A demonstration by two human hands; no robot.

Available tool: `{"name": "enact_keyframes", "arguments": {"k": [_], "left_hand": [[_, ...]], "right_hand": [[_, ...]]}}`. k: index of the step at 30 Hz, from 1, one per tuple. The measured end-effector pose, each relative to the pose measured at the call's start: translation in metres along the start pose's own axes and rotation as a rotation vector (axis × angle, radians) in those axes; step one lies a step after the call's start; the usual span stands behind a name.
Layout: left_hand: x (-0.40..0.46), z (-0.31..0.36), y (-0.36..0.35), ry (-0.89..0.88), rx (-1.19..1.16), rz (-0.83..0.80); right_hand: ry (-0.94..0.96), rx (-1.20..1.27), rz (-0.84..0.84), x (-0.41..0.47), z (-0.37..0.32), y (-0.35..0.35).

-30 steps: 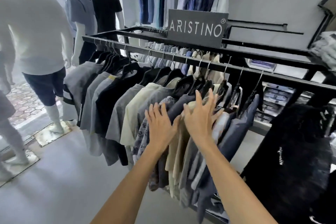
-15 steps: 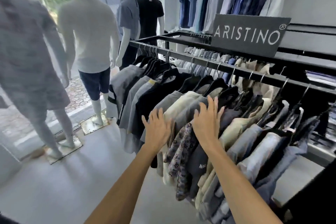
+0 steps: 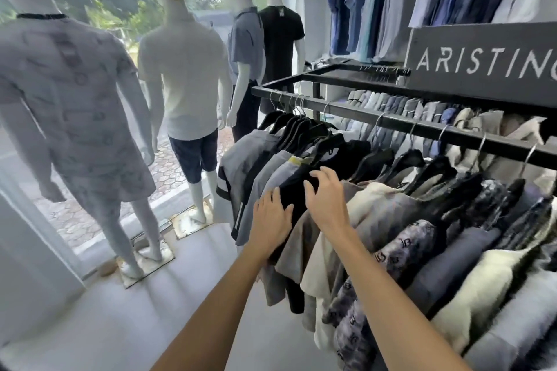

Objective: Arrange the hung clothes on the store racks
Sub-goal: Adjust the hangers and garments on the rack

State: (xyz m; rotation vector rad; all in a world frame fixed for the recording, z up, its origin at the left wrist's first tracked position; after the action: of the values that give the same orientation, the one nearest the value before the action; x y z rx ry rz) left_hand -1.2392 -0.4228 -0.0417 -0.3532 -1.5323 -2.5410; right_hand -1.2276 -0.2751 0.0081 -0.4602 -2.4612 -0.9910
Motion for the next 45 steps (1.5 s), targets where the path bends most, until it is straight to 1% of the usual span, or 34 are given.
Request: {"name": "enact_keyframes", "arguments": {"k": [2, 4, 7, 9, 13, 15, 18, 21, 23, 25, 27, 29, 33, 36, 39, 41, 43, 45], "left_hand": [[0.013, -0.009, 0.008, 0.027, -0.054, 0.032], [0.021, -0.008, 0.014, 0.023, -0.088, 0.026], [0.037, -0.008, 0.012, 0.009, -0.157, -0.020], [0.049, -0.013, 0.002, 0.019, -0.197, -0.060], [0.072, -0.010, 0.003, -0.032, -0.183, 0.005], [0.081, -0.010, 0.004, -0.029, -0.234, -0.004], [0.105, -0.011, -0.001, 0.022, -0.501, -0.087], [0.129, 0.003, -0.007, -0.015, -0.719, -0.183], [0.143, 0.013, -0.017, -0.047, -0.821, -0.295], [0.155, 0.024, -0.035, -0.078, -0.844, -0.450], [0.164, 0.037, -0.044, -0.188, -0.771, -0.530], [0.176, 0.050, -0.043, -0.316, -0.706, -0.526], [0.194, 0.074, -0.038, -0.463, -0.665, -0.502], [0.188, 0.105, -0.028, -0.654, -0.558, -0.442], [0.160, 0.135, -0.007, -0.870, -0.493, -0.302], [0.127, 0.153, 0.005, -1.011, -0.487, -0.220], [0.092, 0.169, 0.013, -1.078, -0.492, -0.195], [0.056, 0.187, 0.022, -1.126, -0.437, -0.186]], "right_hand": [[-0.093, 0.060, -0.016, 0.008, -0.004, -0.014], [-0.193, 0.120, -0.045, 0.013, -0.001, -0.028], [-0.345, 0.160, -0.086, 0.021, 0.010, -0.048], [-0.395, 0.169, -0.072, 0.027, 0.018, -0.055], [-0.499, 0.155, -0.054, 0.047, 0.035, -0.067], [-0.563, 0.129, -0.056, 0.054, 0.043, -0.070], [-0.670, 0.143, -0.032, 0.052, 0.059, -0.078], [-0.761, 0.175, 0.056, 0.050, 0.067, -0.084], [-0.788, 0.125, 0.131, 0.053, 0.067, -0.079], [-0.822, 0.052, 0.209, 0.056, 0.064, -0.069], [-0.846, -0.004, 0.274, 0.055, 0.059, -0.055], [-0.852, -0.030, 0.285, 0.054, 0.050, -0.041], [-0.876, -0.050, 0.208, 0.043, 0.032, -0.013], [-0.903, -0.054, 0.154, 0.022, 0.015, 0.021], [-0.967, -0.071, 0.133, -0.018, -0.004, 0.058], [-1.015, -0.103, 0.152, -0.049, -0.014, 0.085], [-1.057, -0.172, 0.202, -0.077, -0.020, 0.116], [-1.097, -0.272, 0.282, -0.102, -0.026, 0.146]]}}
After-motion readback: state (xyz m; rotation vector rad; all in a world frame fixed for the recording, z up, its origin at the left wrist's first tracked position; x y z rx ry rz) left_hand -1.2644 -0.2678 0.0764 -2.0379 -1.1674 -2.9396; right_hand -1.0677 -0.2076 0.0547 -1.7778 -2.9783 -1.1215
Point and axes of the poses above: each hand's wrist, its own x-axis towards the middle knuckle, its own y-axis out of the back of the hand, z = x × y, the point moved 10 cm from there along x, towards the middle knuckle, and after that the axes turned 5 degrees about y, right-handed, at the moved point
